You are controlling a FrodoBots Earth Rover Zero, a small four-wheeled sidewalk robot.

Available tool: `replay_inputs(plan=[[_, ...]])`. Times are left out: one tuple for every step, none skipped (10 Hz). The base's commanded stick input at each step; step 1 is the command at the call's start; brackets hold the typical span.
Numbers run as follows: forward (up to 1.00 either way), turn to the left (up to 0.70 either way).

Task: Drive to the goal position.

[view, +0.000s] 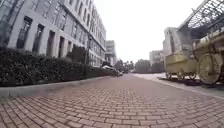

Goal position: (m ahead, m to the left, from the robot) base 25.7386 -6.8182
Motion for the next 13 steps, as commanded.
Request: replay_inputs(plan=[[0.45,0.00],[0.45,0.00],[0.45,0.00],[0.45,0.00],[0.45,0.00],[0.45,0.00],[0.45,0.00],[0.45,0.00],[0.45,0.00],[0.45,0.00],[0.45,0.00],[0.45,0.00],[0.45,0.00]])
